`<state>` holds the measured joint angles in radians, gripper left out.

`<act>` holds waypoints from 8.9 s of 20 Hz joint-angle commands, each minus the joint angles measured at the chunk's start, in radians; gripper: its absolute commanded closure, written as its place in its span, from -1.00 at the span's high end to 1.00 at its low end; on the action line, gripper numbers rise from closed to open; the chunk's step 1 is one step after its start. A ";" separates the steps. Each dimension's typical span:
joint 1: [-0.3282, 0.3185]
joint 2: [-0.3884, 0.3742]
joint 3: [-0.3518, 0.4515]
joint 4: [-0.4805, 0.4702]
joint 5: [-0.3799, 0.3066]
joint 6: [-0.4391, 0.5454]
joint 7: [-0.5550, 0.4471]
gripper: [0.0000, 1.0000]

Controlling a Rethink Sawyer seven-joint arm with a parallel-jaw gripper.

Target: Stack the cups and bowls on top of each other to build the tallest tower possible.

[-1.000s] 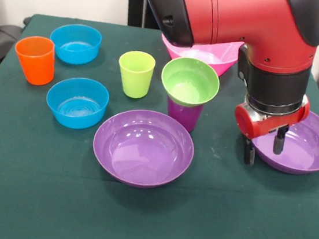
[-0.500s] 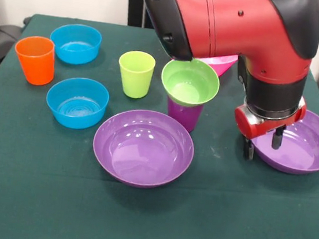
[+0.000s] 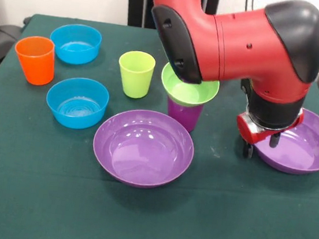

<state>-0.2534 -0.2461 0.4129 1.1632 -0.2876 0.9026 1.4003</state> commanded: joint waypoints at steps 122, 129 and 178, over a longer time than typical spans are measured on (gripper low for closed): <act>-0.522 -0.432 0.365 0.398 -0.081 0.187 -0.205 -1.00; -0.537 -0.431 0.381 0.404 -0.085 0.188 -0.213 -1.00; -0.562 -0.429 0.425 0.418 -0.109 0.208 -0.181 -1.00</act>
<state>-0.8237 -0.7322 0.8234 1.5148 -0.3402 1.1164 1.4003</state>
